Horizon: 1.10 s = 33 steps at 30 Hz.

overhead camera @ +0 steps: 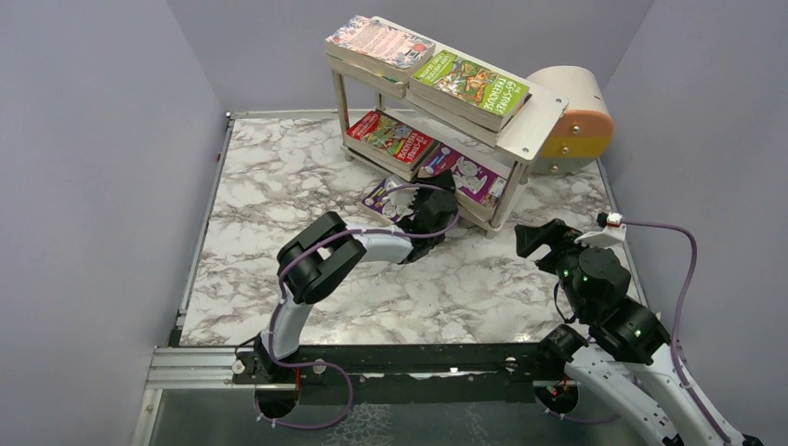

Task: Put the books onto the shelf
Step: Place the book on the shelf.

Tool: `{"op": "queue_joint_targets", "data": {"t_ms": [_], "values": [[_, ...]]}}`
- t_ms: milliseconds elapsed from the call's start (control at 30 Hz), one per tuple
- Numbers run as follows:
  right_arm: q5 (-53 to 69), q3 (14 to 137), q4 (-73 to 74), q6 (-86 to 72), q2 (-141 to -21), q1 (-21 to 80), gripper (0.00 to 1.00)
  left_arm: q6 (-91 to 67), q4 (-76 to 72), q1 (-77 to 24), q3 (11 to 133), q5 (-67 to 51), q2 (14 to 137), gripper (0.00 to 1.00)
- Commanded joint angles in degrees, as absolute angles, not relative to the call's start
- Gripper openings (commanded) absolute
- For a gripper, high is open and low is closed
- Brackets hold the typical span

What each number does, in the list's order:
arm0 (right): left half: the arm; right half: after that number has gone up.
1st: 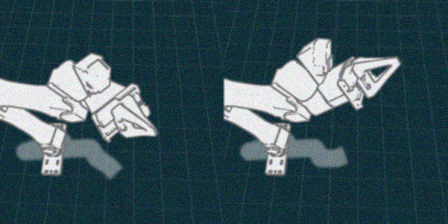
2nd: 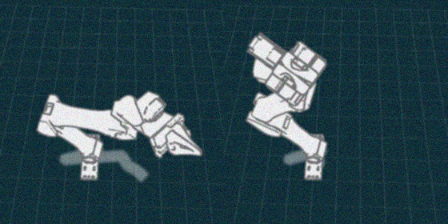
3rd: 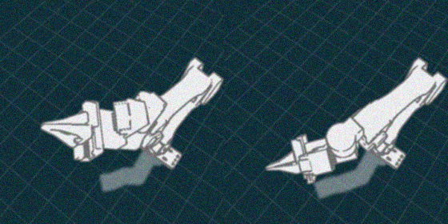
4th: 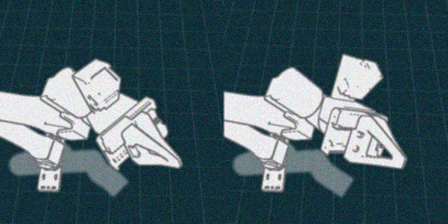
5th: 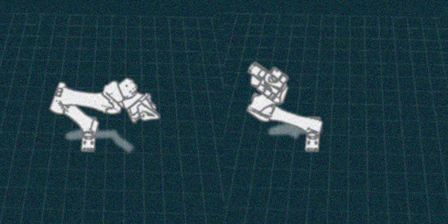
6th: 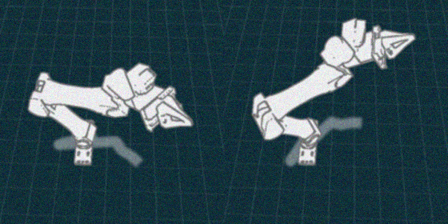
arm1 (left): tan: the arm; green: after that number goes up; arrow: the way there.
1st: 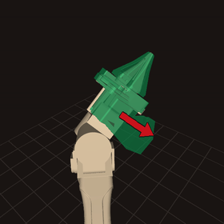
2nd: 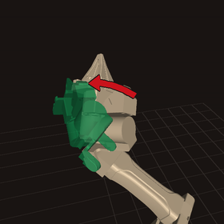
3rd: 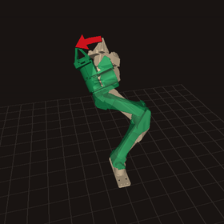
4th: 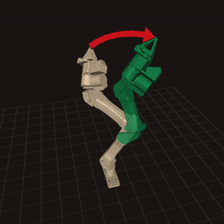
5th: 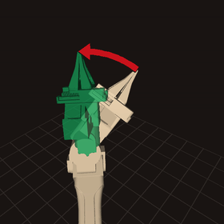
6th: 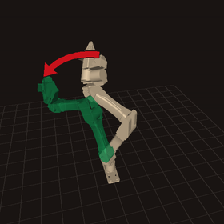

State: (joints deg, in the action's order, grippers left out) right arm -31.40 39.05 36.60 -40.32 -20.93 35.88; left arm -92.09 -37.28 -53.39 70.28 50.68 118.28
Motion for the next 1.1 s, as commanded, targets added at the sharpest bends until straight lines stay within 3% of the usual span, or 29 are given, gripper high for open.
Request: {"op": "queue_joint_targets", "data": {"t_ms": [0,367,533,733,1067], "values": [[-31.5,39.7,37.6,-40.7,-20.2,35.6,0.89,-96.5,-37.8,-54.1,70.2,53.8,114.0,0.02],[-31.6,39.5,38.1,-41.0,-19.4,35.6,0.89,-98.3,-34.5,-54.1,70.2,53.7,113.5,0.38],[-31.4,39.3,38.1,-41.2,-19.3,35.6,0.89,-98.3,-32.8,-54.1,70.2,53.9,112.4,0.64],[-31.2,39.2,38.0,-41.4,-19.2,35.6,0.89,-100.5,-30.2,-54.1,69.1,53.9,111.3,0.71],[-30.2,38.7,37.5,-42.1,-19.1,35.6,0.89,-102.1,-23.7,-53.9,67.5,54.7,107.6,0.73]]}}
